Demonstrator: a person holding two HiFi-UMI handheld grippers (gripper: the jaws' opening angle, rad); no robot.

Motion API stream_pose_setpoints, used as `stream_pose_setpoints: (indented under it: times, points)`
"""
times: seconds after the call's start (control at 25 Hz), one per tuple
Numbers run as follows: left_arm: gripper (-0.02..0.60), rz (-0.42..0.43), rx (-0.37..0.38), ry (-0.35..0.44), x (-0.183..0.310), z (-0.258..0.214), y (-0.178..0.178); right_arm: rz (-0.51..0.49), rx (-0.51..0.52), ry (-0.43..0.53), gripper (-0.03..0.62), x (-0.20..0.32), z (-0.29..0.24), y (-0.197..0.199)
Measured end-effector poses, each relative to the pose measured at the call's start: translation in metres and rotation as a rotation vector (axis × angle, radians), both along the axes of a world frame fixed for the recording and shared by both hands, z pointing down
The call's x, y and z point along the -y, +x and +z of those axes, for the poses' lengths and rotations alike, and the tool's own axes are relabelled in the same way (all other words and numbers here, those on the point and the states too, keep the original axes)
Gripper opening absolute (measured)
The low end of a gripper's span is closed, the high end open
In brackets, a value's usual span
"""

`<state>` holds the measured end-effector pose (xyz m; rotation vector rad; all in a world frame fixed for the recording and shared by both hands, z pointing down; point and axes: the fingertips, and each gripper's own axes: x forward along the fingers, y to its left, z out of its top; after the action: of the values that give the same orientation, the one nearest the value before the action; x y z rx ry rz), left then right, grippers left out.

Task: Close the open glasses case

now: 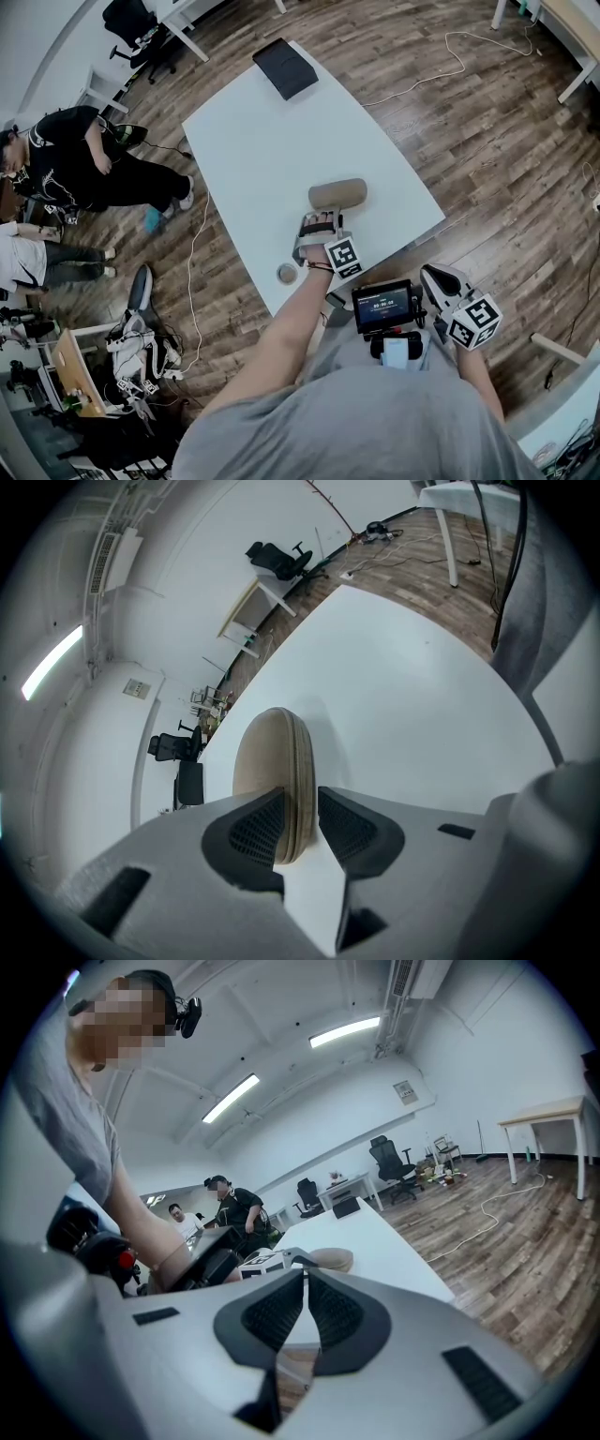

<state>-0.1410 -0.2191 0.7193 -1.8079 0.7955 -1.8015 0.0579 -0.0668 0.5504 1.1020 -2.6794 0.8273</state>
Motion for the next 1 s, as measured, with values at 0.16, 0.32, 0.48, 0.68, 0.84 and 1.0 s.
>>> stream_pose_setpoints:
  times: [0.16,0.32,0.48,0.68,0.84,1.0]
  points:
    - [0.121,0.002,0.002,0.001,0.001,-0.001,0.0,0.0,0.002,-0.003,0.032,-0.001,-0.003,0.0]
    - [0.121,-0.003,-0.011,0.001,0.002,-0.002,-0.001,0.001,0.005,-0.007,0.033,-0.001,-0.001,0.0]
    - [0.121,-0.029,-0.056,0.023,0.005,-0.009,0.002,-0.005,0.011,-0.001,0.034,-0.001,-0.002,0.002]
    - [0.121,-0.096,-0.224,0.001,-0.003,-0.018,0.011,-0.011,0.034,0.013,0.034,0.001,-0.002,0.005]
    - [0.121,-0.155,-0.422,0.005,-0.015,-0.046,0.01,-0.029,0.044,0.018,0.033,0.005,-0.002,-0.004]
    - [0.12,-0.217,-0.735,-0.058,-0.044,-0.064,0.01,-0.049,0.052,0.03,0.034,0.005,-0.004,-0.01]
